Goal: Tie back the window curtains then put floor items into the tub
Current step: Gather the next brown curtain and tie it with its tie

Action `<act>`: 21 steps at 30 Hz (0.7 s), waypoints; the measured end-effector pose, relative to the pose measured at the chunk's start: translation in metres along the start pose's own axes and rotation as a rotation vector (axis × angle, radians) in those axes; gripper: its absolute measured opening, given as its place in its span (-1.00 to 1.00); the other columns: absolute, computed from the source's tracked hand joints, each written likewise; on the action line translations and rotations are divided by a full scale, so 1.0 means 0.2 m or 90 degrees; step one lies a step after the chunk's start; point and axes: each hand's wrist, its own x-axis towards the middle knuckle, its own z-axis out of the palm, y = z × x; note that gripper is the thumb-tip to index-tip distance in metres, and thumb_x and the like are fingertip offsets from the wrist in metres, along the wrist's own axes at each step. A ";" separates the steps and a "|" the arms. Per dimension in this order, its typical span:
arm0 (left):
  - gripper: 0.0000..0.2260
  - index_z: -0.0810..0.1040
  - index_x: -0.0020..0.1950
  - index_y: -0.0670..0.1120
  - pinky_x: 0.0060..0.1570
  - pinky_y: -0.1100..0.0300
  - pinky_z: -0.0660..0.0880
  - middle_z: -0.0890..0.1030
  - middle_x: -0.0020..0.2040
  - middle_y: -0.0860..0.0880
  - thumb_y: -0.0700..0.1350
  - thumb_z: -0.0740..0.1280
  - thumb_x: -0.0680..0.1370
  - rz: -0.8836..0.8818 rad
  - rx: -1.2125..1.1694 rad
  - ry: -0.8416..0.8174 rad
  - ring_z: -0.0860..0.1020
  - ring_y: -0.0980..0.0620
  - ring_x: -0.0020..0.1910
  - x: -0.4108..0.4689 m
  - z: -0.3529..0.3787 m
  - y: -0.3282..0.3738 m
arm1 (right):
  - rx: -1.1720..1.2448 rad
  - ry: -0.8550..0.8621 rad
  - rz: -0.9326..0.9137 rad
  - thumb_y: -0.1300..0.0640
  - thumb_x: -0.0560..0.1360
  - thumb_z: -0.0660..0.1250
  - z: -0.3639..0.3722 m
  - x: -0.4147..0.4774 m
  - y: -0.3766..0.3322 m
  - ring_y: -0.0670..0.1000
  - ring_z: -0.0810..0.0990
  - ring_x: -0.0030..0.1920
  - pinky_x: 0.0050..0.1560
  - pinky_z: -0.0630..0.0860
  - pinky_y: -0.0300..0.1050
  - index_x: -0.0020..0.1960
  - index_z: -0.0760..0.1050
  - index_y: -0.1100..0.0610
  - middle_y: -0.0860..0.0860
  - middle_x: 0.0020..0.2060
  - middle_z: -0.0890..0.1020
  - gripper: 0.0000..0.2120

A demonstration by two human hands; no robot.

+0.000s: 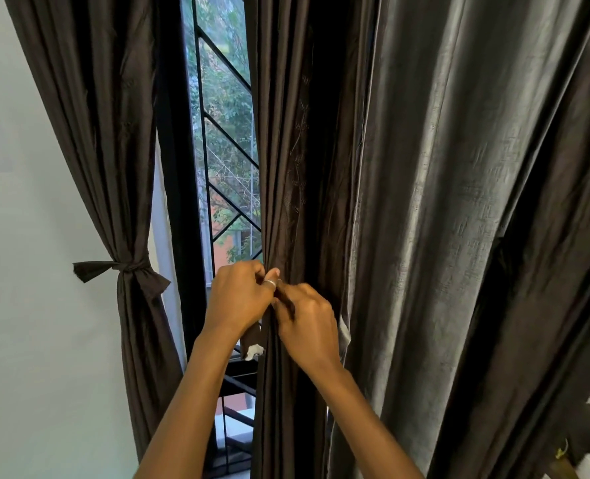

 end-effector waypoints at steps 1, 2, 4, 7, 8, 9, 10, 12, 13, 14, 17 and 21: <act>-0.61 0.40 -0.43 -0.01 -0.39 0.16 0.34 0.45 -0.51 0.02 0.03 0.38 0.57 0.008 0.010 0.002 0.46 0.09 -0.45 0.00 0.00 -0.01 | 0.012 0.031 0.010 0.06 0.57 0.36 -0.03 0.00 0.01 -0.01 0.64 -0.06 -0.11 0.60 -0.03 0.30 0.57 -0.01 -0.05 0.02 0.63 -0.71; -0.60 0.40 -0.43 -0.01 -0.39 0.16 0.34 0.44 -0.51 0.02 0.04 0.37 0.57 0.016 0.019 0.003 0.45 0.09 -0.46 0.01 -0.01 -0.02 | 0.012 0.096 0.027 0.04 0.56 0.40 -0.07 -0.01 0.01 -0.04 0.64 -0.05 -0.07 0.60 -0.04 0.27 0.58 0.01 -0.07 0.04 0.63 -0.72; -0.61 0.42 -0.42 -0.03 -0.39 0.15 0.34 0.43 -0.51 0.01 0.05 0.37 0.58 0.031 0.027 0.003 0.44 0.09 -0.47 0.02 -0.01 -0.02 | 0.007 0.256 0.099 0.01 0.52 0.46 -0.16 0.00 0.01 -0.05 0.61 -0.06 -0.10 0.59 -0.02 0.22 0.55 0.04 -0.08 0.05 0.57 -0.70; -0.61 0.47 -0.40 -0.09 -0.38 0.12 0.40 0.44 -0.51 -0.01 0.05 0.36 0.58 0.039 0.024 -0.003 0.46 0.05 -0.46 0.02 -0.02 -0.04 | -0.010 0.272 0.214 -0.04 0.48 0.49 -0.27 0.07 0.06 0.01 0.58 0.06 -0.07 0.53 -0.07 0.30 0.43 0.10 -0.01 0.17 0.52 -0.52; -0.60 0.46 -0.40 -0.09 -0.37 0.10 0.42 0.44 -0.51 -0.02 0.05 0.36 0.58 0.038 0.022 -0.005 0.46 0.04 -0.46 0.02 -0.02 -0.05 | -0.040 0.227 0.232 -0.04 0.49 0.47 -0.30 0.10 0.08 0.03 0.59 0.09 -0.05 0.49 -0.10 0.30 0.45 0.10 0.01 0.17 0.56 -0.54; -0.59 0.44 -0.41 -0.09 -0.37 0.10 0.42 0.44 -0.51 -0.02 0.04 0.36 0.59 0.039 0.021 -0.006 0.45 0.04 -0.47 0.02 -0.03 -0.06 | -0.067 0.188 0.244 -0.02 0.51 0.45 -0.33 0.12 0.12 0.07 0.61 0.10 -0.05 0.47 -0.11 0.27 0.51 0.10 0.03 0.13 0.62 -0.61; -0.58 0.41 -0.44 -0.06 -0.38 0.11 0.41 0.42 -0.52 -0.02 0.04 0.37 0.59 0.041 0.021 -0.007 0.44 0.05 -0.48 0.03 -0.04 -0.07 | -0.083 0.167 0.260 0.00 0.53 0.43 -0.35 0.14 0.17 0.13 0.63 0.09 -0.05 0.49 -0.08 0.21 0.57 0.10 0.05 0.06 0.68 -0.70; -0.54 0.31 -0.47 -0.02 -0.41 0.14 0.34 0.38 -0.54 0.00 0.02 0.37 0.59 0.044 0.021 -0.004 0.40 0.05 -0.51 0.03 -0.06 -0.09 | -0.094 0.176 0.297 0.03 0.54 0.41 -0.42 0.16 0.26 0.22 0.64 0.09 -0.01 0.54 0.01 0.13 0.63 0.09 0.09 -0.01 0.72 -0.79; -0.52 0.29 -0.47 -0.03 -0.42 0.14 0.31 0.36 -0.54 -0.01 0.01 0.37 0.59 0.040 0.023 0.001 0.39 0.03 -0.52 0.04 -0.08 -0.12 | -0.098 0.185 0.311 0.03 0.54 0.41 -0.46 0.18 0.32 0.23 0.64 0.10 0.01 0.55 0.03 0.12 0.63 0.09 0.09 0.00 0.72 -0.79; -0.52 0.29 -0.47 -0.05 -0.42 0.13 0.32 0.37 -0.54 -0.03 0.02 0.36 0.59 0.032 0.027 0.007 0.39 0.01 -0.51 0.05 -0.10 -0.14 | -0.096 0.191 0.318 0.03 0.54 0.41 -0.50 0.19 0.37 0.23 0.64 0.10 0.02 0.55 0.03 0.10 0.64 0.08 0.10 0.00 0.72 -0.81; -0.55 0.43 -0.41 -0.18 -0.37 0.03 0.46 0.46 -0.51 -0.14 0.04 0.36 0.60 0.030 0.048 0.005 0.48 -0.08 -0.47 0.08 -0.16 -0.22 | -0.092 0.187 0.327 -0.04 0.52 0.42 -0.57 0.23 0.49 0.21 0.66 -0.09 -0.20 0.46 -0.06 -0.26 0.48 0.02 0.05 -0.25 0.67 -0.75; -0.56 0.47 -0.40 -0.19 -0.38 0.05 0.46 0.47 -0.52 -0.13 0.03 0.36 0.59 0.045 0.057 0.000 0.48 -0.05 -0.48 0.07 -0.16 -0.22 | -0.104 0.190 0.321 -0.02 0.53 0.42 -0.59 0.23 0.51 0.15 0.60 -0.27 -0.31 0.39 -0.09 -0.37 0.34 0.10 -0.05 -0.45 0.54 -0.60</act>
